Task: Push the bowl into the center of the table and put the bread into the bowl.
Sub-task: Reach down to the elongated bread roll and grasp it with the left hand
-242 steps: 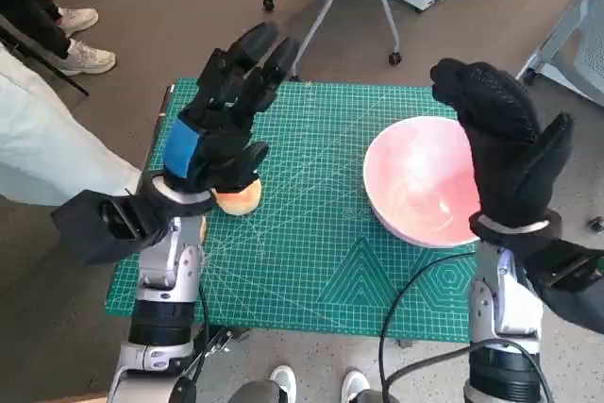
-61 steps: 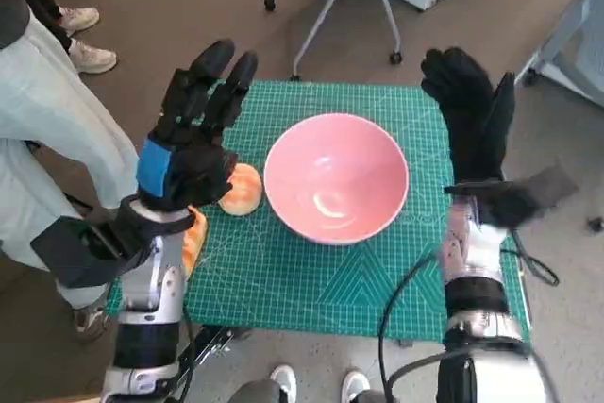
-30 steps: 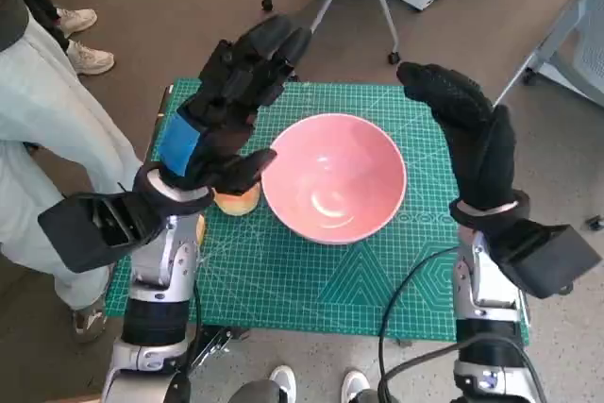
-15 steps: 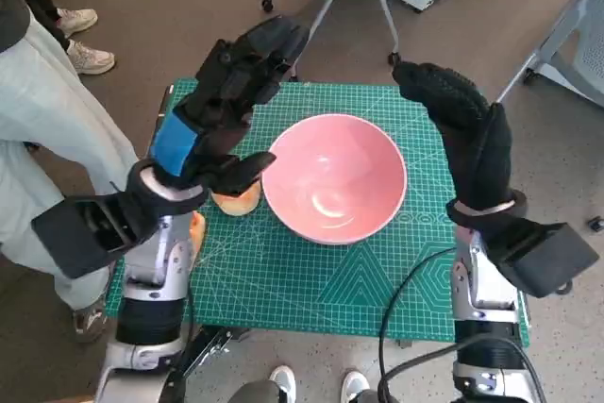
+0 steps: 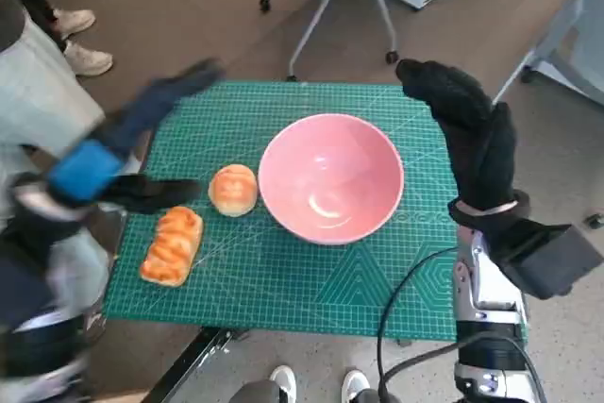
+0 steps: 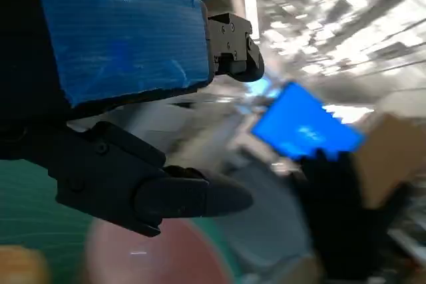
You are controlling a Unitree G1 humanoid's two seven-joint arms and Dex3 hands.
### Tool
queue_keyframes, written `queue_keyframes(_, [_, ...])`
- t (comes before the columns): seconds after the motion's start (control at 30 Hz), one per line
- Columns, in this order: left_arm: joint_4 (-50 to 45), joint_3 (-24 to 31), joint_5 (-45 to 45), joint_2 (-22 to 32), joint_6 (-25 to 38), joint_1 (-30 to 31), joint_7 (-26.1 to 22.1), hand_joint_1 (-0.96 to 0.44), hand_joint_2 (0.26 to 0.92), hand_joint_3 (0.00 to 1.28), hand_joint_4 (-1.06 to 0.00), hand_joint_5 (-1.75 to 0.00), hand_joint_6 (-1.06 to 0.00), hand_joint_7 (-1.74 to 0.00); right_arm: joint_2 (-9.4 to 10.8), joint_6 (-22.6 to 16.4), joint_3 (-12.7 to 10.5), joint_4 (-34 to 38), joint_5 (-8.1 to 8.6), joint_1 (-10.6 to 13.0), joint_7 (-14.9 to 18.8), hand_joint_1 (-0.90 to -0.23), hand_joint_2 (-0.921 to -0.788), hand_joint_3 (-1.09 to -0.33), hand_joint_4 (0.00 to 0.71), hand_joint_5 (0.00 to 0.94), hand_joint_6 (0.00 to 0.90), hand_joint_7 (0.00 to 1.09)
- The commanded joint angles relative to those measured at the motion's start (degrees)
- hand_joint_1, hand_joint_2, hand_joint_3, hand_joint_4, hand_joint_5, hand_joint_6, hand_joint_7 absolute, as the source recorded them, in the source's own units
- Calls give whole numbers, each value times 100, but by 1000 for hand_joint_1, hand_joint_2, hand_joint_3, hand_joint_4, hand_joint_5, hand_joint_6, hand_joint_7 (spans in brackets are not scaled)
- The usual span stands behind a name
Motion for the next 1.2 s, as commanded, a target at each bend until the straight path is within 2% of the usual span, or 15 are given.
queue_keyframes(0.03, [-450, 325, 97, 520, 412, 478, -80, -553, 874, 54, -166, -2, -86, -463, 36, 103, -3, 80, 12, 79, -57, -708, -921, -765, 207, 0, 91, 513])
queue_keyframes(0.2, [-576, 514, 207, 790, 498, 863, -69, -441, 833, 7, -173, -1, -208, -286, 65, 72, 4, 124, -29, 52, -82, -697, -921, -767, 206, 0, 85, 523])
queue_keyframes(0.4, [-720, 619, 241, 1045, 707, 1284, -191, -384, 817, 2, -179, 0, -286, -144, 71, 76, 27, 120, -21, 16, -68, -687, -921, -772, 202, 0, 79, 533])
queue_keyframes(0.6, [-1018, 690, 448, 1154, 1082, 1678, -111, -374, 822, 4, -180, 0, -309, -97, 70, 51, 24, 195, 28, -15, -10, -688, -921, -773, 200, 0, 74, 540])
queue_keyframes(0.97, [-1635, 593, 1211, 803, 1536, 2313, 460, -389, 834, 3, -221, -5, -363, -44, 81, -1, 6, 326, 124, -30, 74, -690, -921, -774, 201, 0, 67, 552])
queue_keyframes(1.2, [-2188, 274, 2047, 706, 2363, 2646, 706, -408, 860, 11, -229, -3, -372, -26, 58, 10, -24, 356, 192, -34, 119, -693, -921, -774, 201, 1, 64, 557])
